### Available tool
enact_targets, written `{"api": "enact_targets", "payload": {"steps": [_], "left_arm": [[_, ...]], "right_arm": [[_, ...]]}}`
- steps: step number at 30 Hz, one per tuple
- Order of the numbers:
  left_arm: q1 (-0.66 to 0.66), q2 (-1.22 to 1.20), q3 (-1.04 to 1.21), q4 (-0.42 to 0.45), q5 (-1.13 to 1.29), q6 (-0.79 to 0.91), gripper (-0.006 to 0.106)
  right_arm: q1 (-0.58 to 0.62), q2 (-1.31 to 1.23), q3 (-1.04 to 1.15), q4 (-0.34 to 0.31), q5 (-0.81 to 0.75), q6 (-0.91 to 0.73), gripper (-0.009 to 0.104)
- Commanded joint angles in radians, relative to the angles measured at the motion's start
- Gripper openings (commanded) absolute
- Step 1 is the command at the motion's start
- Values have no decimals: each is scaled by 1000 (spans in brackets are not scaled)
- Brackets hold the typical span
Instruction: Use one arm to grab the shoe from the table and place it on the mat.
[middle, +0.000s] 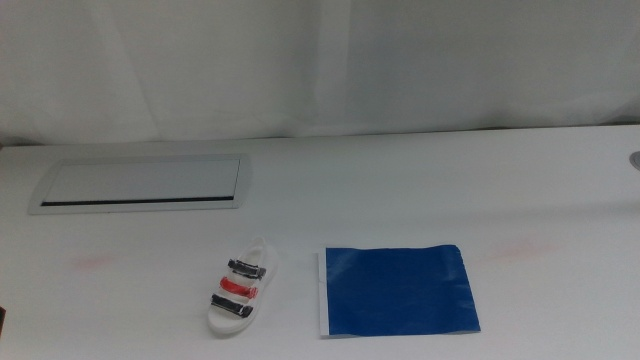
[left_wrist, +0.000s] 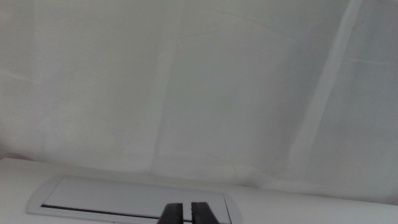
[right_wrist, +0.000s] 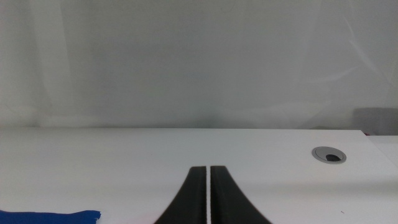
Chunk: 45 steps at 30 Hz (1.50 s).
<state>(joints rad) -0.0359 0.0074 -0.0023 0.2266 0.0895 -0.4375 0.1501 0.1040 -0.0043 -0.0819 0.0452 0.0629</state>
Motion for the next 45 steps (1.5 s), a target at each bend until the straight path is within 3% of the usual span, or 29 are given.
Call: {"api": "enact_targets", "payload": {"steps": [1, 6, 9, 11, 14, 15, 22, 31, 45], "left_arm": [[3, -40, 38, 1, -19, 2, -3], [3, -40, 38, 1, -39, 2, -1], [3, -40, 38, -7, -50, -13, 12], [3, -37, 38, -7, -42, -19, 35], [3, -35, 38, -7, -38, -27, 90], [3, -35, 38, -10, -45, -37, 92], [3, -35, 22, -7, -58, -50, 91], [1, 158, -342, -26, 294, 3, 91], [1, 771, -771, -517, 570, 588, 86]], "right_arm": [[-3, -5, 37, -5, 0, -9, -3], [-3, -5, 37, -5, 0, -9, -3], [-3, -5, 37, -5, 0, -9, -3], [-3, -5, 37, -5, 0, -9, -3], [-3, -5, 37, -5, 0, -9, -3], [-3, -5, 37, -5, 0, -9, -3], [-3, -5, 37, -5, 0, -9, -3], [-3, -5, 37, -5, 0, -9, -3], [-3, -5, 37, -5, 0, -9, -3]]}}
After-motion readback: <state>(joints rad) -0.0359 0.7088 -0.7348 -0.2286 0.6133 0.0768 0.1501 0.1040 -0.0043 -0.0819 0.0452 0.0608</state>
